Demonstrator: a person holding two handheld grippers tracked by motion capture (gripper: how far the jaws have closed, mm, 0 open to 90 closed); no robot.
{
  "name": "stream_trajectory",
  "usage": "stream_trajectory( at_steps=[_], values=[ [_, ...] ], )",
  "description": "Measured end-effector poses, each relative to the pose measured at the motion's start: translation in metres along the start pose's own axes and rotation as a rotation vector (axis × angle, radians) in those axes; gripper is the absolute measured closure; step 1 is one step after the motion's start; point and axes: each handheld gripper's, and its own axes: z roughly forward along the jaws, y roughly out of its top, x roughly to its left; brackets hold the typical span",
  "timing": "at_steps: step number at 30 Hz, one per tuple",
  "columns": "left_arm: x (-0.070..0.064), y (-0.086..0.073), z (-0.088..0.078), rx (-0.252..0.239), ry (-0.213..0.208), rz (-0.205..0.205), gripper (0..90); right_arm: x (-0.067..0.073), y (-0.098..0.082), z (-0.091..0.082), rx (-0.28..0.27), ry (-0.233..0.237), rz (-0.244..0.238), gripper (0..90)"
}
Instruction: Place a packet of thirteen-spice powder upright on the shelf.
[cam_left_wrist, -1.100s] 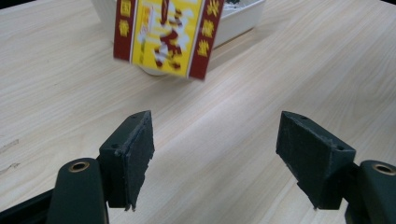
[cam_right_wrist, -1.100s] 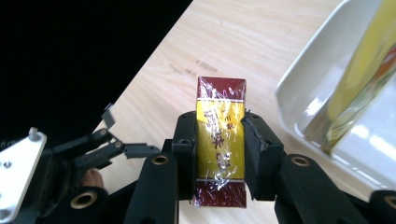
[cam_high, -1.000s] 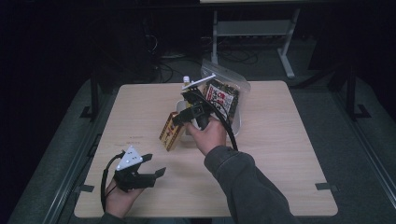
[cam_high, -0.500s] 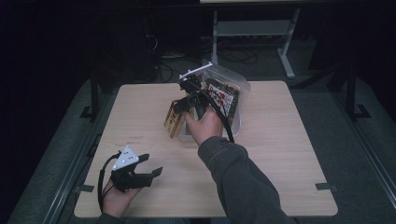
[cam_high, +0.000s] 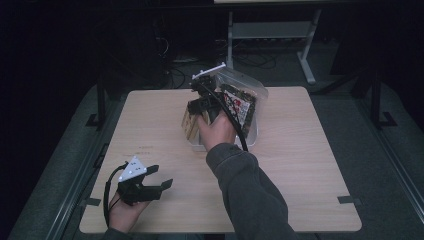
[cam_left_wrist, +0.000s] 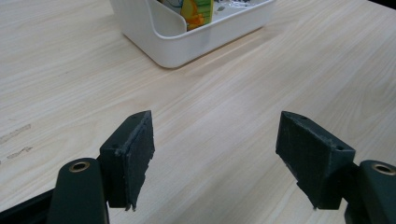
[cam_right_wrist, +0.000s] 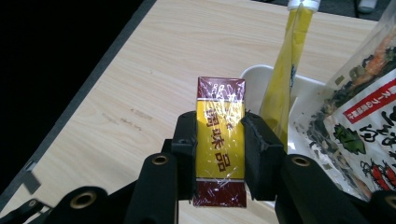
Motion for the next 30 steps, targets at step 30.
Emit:
stream_trajectory(
  at_steps=[30],
  values=[
    [0.005,-0.005,-0.005,-0.031,-0.042,-0.035,27.6,0.016,0.002,0.025,-0.027,-0.191,0.095,67.7]
  ],
)
